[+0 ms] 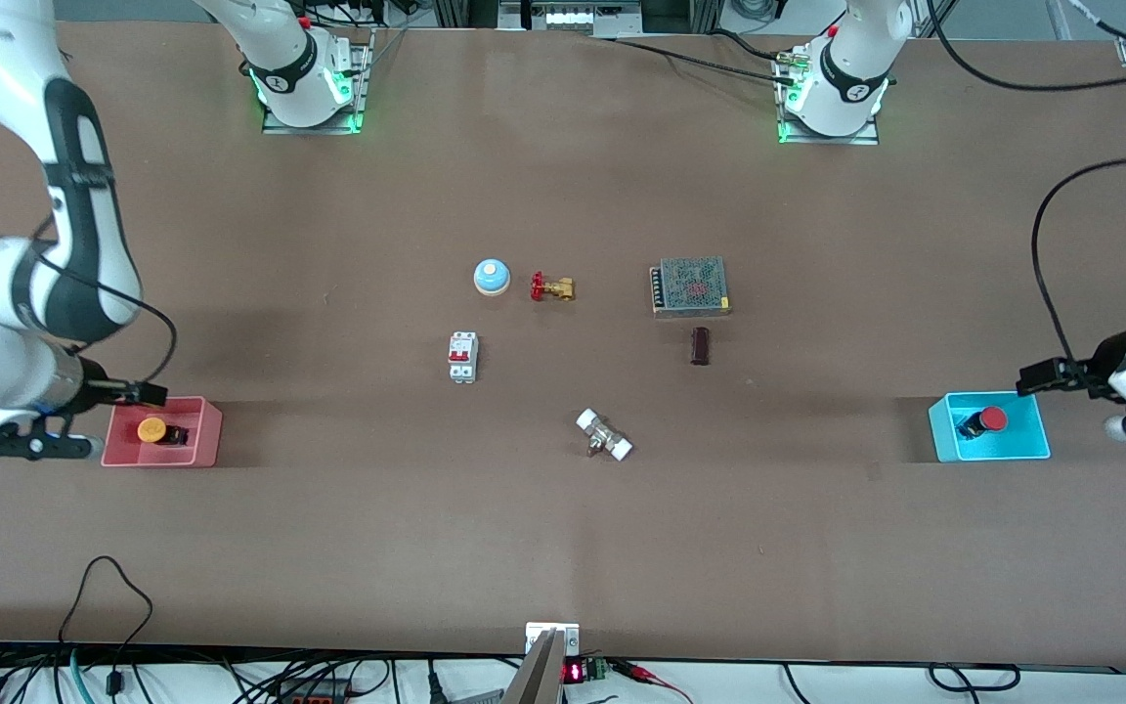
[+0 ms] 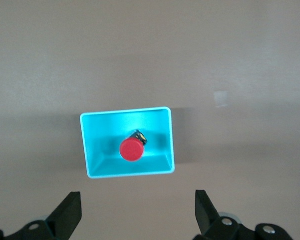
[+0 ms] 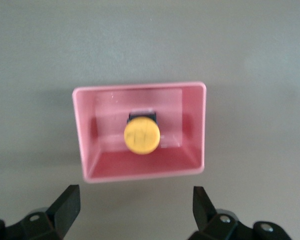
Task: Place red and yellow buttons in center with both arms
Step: 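Lower the right gripper to the yellow button while the left gripper reaches the red button, then close the right gripper on the yellow button while the left gripper grasps the red, then lift the yellow button with the right gripper while the left gripper lifts the red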
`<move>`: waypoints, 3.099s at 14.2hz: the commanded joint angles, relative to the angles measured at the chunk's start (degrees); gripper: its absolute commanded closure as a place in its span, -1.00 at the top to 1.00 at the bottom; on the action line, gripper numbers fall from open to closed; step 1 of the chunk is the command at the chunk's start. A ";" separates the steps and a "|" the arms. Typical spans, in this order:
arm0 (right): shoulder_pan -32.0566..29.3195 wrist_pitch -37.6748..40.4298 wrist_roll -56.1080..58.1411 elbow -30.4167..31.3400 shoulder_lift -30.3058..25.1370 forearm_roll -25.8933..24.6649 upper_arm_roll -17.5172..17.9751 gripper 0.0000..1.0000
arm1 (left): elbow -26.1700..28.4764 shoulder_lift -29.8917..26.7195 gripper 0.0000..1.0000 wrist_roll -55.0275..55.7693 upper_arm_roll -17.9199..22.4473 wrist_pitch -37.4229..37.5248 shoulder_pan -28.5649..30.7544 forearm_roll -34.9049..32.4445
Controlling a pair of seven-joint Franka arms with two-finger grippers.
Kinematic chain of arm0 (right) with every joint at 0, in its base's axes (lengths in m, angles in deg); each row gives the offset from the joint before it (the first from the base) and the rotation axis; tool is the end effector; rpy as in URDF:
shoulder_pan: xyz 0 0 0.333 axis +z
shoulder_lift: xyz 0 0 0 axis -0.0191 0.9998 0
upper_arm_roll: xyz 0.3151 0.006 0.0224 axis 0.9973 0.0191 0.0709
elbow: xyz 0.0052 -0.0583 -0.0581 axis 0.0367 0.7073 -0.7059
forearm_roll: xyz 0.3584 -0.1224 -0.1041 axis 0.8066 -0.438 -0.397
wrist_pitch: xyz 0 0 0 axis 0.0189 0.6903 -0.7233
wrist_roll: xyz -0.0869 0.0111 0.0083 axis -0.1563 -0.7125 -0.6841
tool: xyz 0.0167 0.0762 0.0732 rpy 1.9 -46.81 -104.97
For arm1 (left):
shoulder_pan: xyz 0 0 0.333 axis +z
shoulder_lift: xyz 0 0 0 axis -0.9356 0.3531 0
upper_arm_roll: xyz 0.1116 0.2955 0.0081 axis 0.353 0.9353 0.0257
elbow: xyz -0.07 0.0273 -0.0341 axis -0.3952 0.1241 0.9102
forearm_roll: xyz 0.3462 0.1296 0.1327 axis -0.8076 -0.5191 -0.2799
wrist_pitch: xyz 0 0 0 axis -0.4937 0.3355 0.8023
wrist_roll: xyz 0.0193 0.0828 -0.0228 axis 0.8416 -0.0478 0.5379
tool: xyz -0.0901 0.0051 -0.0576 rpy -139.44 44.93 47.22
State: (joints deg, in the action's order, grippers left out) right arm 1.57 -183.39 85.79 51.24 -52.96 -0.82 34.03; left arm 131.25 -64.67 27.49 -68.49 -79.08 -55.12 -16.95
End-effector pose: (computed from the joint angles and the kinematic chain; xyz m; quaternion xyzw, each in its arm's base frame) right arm 0.6821 -0.0846 0.3006 0.9971 -0.0035 -0.0333 0.0678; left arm 0.6567 0.1373 0.3854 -0.9999 0.0084 0.0074 0.0055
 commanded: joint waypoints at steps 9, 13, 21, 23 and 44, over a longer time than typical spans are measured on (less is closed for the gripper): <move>-1.87 -8.14 2.72 -2.04 8.42 -0.09 0.56 1.00 | -0.38 11.83 1.00 -0.07 0.64 -8.14 0.56 -5.72; -2.76 -8.23 2.72 -2.13 8.69 -0.01 0.65 1.00 | 1.11 13.24 1.00 2.04 0.64 -10.61 0.39 -5.72; -2.76 -8.32 2.20 -3.45 9.83 1.48 0.91 0.64 | 1.90 13.15 0.07 2.57 0.64 -9.99 0.39 -5.72; -2.76 -8.23 2.20 -3.97 10.09 1.84 0.91 0.57 | 1.73 12.89 -0.12 2.74 0.64 -9.91 0.30 -5.72; 3.47 18.13 2.82 -15.32 2.62 11.49 1.27 -0.86 | 1.29 4.27 -0.49 17.66 -3.22 0.03 -8.66 -4.76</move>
State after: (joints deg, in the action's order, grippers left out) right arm 3.13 -166.30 89.82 35.14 -50.19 7.79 35.28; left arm 131.77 -59.69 40.98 -70.20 -79.89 -62.71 -21.36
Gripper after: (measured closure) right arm 0.595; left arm 0.577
